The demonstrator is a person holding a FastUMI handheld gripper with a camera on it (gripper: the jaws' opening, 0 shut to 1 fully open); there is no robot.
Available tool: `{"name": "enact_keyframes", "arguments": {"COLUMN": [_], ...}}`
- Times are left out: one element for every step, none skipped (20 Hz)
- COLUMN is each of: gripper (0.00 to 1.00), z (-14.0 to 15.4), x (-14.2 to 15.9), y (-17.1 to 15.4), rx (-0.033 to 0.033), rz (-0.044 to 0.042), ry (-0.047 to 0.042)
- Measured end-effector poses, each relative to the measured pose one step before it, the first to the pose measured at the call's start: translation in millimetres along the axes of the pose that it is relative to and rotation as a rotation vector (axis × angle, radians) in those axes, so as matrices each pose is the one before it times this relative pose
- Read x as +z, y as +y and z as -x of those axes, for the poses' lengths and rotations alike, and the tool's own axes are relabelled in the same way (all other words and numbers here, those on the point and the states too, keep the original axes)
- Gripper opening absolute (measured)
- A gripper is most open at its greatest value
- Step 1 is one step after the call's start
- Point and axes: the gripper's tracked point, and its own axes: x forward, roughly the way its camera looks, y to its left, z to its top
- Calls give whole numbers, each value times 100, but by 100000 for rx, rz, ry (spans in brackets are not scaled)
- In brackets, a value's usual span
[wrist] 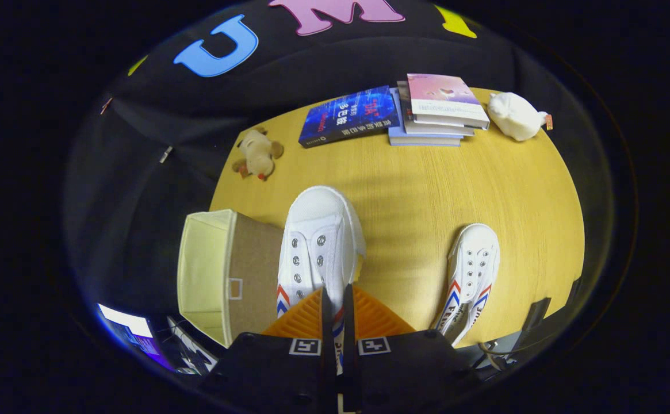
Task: Open the storage box then place both shoes into the box .Put the left shoe in first, then the right shoe, with the right side of both shoes facing outward in a uniform manner.
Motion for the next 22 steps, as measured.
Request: {"name": "enact_keyframes", "arguments": {"gripper": [8,8,8,8,8,8,9,9,9,8,9,9,9,9,9,9,9,9,9,8,8,9], "z": [696,517,400,188,46,-116,-335,-588,-755,-878,-1022,-1097,-1242,-1193,-1352,-1035,-1036,-786,-979,-886,-892,-671], "x": [742,624,410,138,38,-72,-139,-218,-361,-333,-418,-415,-361,-364,-404,-547,-591,-1036,-385,-330,-497,-288], "y": [1534,1664,1642,1763,1754,1673,1277,1418,1318,1184,994,1011,988,801,594,356,257,684,163,111,-9,93], "rx": [1680,1973,2517,2504,2358,1995,1474,673,322,-183,-392,-599,-304,-258,-480,-1070,-1536,-1528,-1477,-1660,-1666,-1257], "rz": [-1798,-2373,-2220,-1879,-1518,-497,3,36,213,-256,-892,-971,-779,-278,-158,-276,-602,80,832,960,474,269], "ry": [-1162,-599,125,766,818,992,758,897,1262,1543,1630,1900,1787,1984,2049,2285,2187,1917,1382,956,972,931]}}
